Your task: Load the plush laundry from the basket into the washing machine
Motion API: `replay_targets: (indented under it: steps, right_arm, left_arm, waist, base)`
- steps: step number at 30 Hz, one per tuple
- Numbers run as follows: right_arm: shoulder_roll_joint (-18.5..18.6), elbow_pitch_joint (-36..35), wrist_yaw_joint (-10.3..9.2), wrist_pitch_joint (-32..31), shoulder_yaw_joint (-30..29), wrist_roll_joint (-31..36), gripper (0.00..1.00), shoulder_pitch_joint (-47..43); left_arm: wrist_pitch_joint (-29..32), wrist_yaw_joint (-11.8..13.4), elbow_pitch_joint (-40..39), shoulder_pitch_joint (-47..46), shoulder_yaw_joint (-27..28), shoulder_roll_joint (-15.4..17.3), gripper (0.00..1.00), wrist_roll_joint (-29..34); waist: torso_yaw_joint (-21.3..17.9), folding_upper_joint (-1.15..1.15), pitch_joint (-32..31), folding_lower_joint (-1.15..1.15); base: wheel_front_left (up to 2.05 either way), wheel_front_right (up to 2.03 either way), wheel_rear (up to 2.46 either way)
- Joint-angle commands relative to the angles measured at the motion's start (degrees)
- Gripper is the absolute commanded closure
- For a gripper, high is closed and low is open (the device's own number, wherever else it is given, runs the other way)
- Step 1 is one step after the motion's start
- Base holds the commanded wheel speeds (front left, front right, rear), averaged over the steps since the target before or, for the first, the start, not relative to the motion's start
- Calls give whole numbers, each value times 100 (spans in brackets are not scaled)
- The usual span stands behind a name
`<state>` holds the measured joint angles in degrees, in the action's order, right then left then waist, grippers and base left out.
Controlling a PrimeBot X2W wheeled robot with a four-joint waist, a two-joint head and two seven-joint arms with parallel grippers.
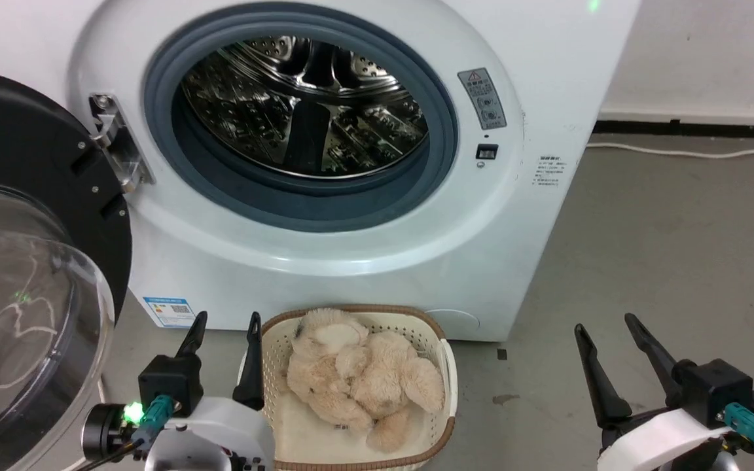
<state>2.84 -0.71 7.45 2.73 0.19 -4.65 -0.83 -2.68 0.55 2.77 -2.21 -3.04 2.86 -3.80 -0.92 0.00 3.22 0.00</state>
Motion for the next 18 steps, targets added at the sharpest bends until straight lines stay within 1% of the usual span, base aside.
replay_targets:
  steps: [1, 8, 18]
  right_arm:
    - [1, -36, 1, 50, -6, -56, 0, 19]
    - [1, -122, 1, 134, -22, -211, 0, 108]
    - [1, -235, 1, 254, -54, -467, 0, 232]
  left_arm:
    - [-55, 1, 34, -103, -28, 0, 0, -62]
    - [-139, -29, 422, -396, -126, 0, 0, -210]
    - [-192, -35, 1276, -970, -244, 1, 0, -541]
  waist:
    - [-22, 0, 48, 0]
    - [-121, 0, 328, 0]
    - [-284, 0, 846, 0]
  base:
    - [0, 0, 0]
    - [0, 0, 0]
    - [0, 0, 0]
